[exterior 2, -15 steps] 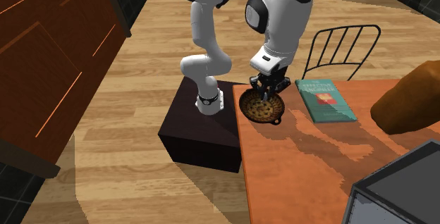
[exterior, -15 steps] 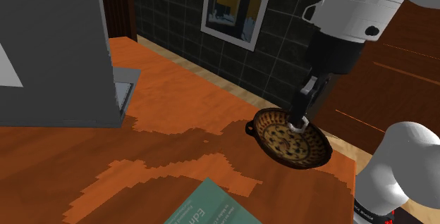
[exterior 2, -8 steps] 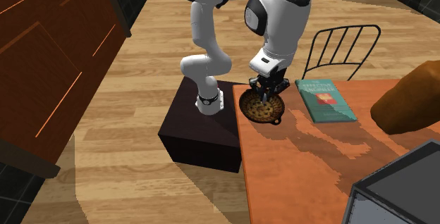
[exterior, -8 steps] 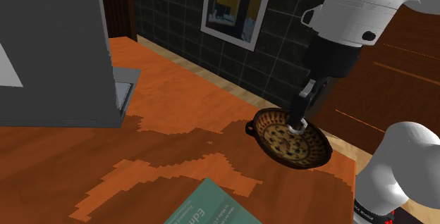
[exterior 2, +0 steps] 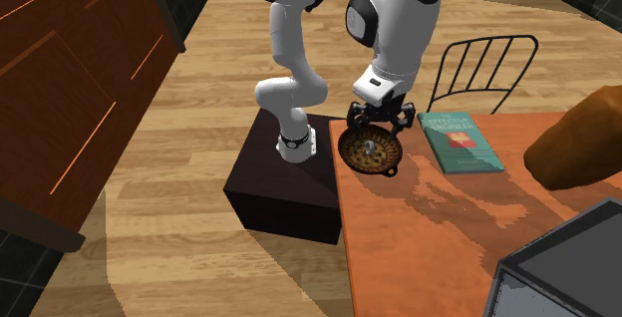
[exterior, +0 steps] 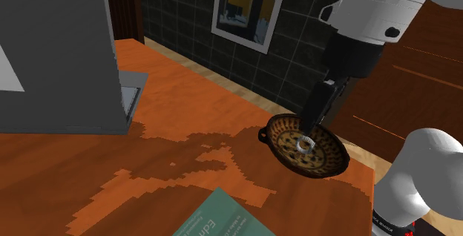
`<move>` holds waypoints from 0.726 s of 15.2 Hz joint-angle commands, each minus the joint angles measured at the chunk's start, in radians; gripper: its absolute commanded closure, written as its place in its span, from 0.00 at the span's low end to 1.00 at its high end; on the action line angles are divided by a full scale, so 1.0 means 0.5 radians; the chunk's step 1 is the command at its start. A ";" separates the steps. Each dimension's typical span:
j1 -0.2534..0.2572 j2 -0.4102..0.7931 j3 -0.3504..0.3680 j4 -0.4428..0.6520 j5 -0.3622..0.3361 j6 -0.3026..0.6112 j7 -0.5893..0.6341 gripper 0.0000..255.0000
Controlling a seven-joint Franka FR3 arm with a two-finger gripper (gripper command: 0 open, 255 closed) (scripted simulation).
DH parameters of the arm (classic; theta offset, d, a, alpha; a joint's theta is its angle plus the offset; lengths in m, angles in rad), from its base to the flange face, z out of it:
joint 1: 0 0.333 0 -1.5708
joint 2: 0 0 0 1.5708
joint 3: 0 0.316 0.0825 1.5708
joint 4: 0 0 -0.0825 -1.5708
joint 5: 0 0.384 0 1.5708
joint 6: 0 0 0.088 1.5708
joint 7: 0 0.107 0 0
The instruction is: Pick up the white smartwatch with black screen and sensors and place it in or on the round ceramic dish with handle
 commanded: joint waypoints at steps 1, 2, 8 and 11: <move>-0.010 0.025 -0.014 0.115 -0.017 -0.091 0.009 0.00; -0.016 0.042 -0.025 0.192 -0.029 -0.152 0.015 0.00; -0.021 0.057 -0.033 0.255 -0.038 -0.200 0.019 0.00; -0.021 0.056 -0.033 0.254 -0.038 -0.200 0.019 0.00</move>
